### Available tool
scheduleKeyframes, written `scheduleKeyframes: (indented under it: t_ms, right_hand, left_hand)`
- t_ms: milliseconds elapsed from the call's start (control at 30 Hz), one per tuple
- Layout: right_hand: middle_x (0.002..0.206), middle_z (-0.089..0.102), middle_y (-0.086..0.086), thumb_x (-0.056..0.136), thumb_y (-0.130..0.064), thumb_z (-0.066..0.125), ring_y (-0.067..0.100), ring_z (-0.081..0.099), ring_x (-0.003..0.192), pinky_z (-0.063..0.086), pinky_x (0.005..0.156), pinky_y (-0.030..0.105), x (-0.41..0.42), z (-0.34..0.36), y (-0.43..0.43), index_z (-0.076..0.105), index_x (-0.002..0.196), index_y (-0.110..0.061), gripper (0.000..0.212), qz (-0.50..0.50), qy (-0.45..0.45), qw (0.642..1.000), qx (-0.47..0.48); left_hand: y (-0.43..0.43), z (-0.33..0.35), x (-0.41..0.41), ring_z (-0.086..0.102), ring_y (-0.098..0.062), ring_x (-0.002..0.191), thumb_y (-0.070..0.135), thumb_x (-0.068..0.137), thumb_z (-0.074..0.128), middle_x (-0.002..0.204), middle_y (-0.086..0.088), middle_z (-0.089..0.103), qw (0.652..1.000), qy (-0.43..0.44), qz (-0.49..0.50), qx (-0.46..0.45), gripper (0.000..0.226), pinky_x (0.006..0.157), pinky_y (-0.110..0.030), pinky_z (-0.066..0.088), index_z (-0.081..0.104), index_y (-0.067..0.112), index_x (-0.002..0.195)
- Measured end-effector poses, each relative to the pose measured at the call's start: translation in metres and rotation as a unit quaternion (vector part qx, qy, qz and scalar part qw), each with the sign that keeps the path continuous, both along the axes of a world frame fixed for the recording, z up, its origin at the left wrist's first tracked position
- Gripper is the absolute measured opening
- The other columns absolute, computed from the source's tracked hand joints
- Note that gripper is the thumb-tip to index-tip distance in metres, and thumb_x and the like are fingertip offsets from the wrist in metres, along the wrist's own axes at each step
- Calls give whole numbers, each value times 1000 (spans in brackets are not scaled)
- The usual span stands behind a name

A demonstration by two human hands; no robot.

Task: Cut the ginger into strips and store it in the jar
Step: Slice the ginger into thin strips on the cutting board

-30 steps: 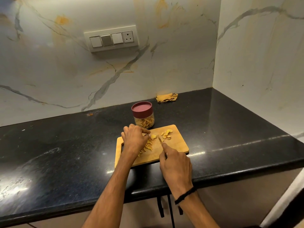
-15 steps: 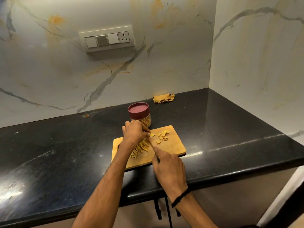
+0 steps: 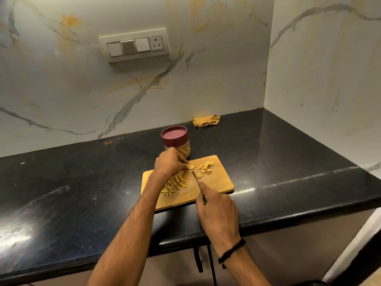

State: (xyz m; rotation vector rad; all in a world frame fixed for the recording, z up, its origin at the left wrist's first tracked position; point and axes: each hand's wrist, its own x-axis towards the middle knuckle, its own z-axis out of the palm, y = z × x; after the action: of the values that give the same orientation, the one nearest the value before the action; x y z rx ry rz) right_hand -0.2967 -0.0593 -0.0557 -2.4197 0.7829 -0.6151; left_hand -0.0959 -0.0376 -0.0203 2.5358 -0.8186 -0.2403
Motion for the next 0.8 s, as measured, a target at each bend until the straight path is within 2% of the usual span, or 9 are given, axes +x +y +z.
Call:
scheduleKeyframes:
  t_ms: [167,300,367,433,533,667,800]
  right_hand:
    - [88,60,-9,103,-41,36,4,44,72,32,65,15,-13,0,-7,34,147,-40,44,-25,15,1000,-1]
    - [79,48,-10,102,-41,37,4,43,70,30,60,13,-19,1,-12,34,147,-40,45,-35,12,999,-5]
    - [78,46,-11,102,-41,38,4,42,68,27,50,10,-19,2,-11,35,147,-41,45,-23,10,1000,0]
    - [77,47,-11,102,-42,39,4,43,67,24,46,9,-17,1,-12,36,146,-41,44,-17,4,1000,7]
    - [77,48,-11,102,-41,39,5,43,64,23,46,8,-13,-1,-15,38,145,-41,43,-22,-15,1000,11]
    - [70,50,-11,101,-38,43,5,45,56,26,47,10,-1,0,-17,47,141,-38,40,-19,-55,998,28]
    - [66,54,-13,99,-33,49,3,50,55,36,47,10,18,0,-20,54,136,-33,38,-23,-119,990,68]
  left_hand:
    - [4,-2,-7,67,-9,81,28,85,79,89,3,74,1000,-7,15,1,16,83,-37,59,78,19,99]
    - [7,-5,-10,68,-10,84,27,84,80,87,3,75,1000,11,6,1,15,84,-37,59,79,19,97]
    - [8,-7,-9,64,-15,98,28,86,78,96,4,74,1000,5,-3,3,14,87,-38,56,79,23,99]
    - [7,-10,-8,51,-21,111,32,89,75,112,3,69,999,-44,-12,21,19,88,-35,45,77,31,108]
    - [7,-9,-14,37,-20,107,38,92,69,127,-1,56,994,-87,-26,65,28,86,-35,36,70,40,120]
    - [10,-8,-23,31,-18,102,43,94,65,128,-2,52,993,-93,-21,77,24,84,-34,32,71,43,117]
    - [14,-8,-34,30,-16,99,45,94,64,126,-2,50,989,-127,-1,81,26,85,-33,34,70,42,119]
